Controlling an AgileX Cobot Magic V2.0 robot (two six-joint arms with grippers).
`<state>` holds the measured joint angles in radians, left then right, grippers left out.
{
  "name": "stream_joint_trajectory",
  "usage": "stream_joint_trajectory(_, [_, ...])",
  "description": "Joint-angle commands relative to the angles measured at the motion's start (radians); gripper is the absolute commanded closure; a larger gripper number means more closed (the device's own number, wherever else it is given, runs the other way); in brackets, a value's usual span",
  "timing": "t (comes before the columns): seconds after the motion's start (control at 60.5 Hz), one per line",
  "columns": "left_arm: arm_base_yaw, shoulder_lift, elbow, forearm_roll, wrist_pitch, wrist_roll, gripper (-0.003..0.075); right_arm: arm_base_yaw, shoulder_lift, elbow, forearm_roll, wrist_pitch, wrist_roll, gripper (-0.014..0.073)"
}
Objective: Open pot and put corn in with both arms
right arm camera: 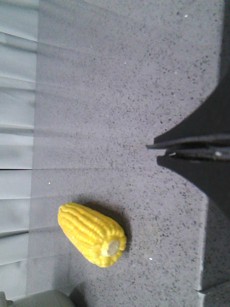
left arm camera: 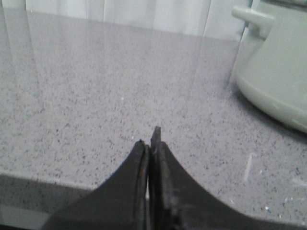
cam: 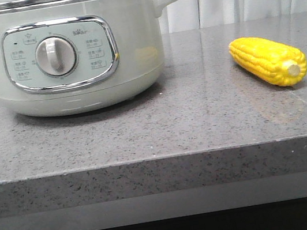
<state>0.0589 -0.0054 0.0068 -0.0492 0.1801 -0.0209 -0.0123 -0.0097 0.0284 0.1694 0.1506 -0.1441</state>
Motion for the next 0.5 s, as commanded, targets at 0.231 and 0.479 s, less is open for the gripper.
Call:
stream_joint_trajectory(0.231, [-0.007, 0.033, -0.226, -0.007, -0.005, -0.011, 0.0739, -0.006, 0.015, -0.23, -0.008, 0.002, -0.006, 0.0662])
stream_joint_trajectory(0.479, [-0.007, 0.325, -0.453, 0.003, 0.088, -0.011, 0.0739, -0.006, 0.245, -0.513, -0.014, 0.147, -0.049, 0.0658])
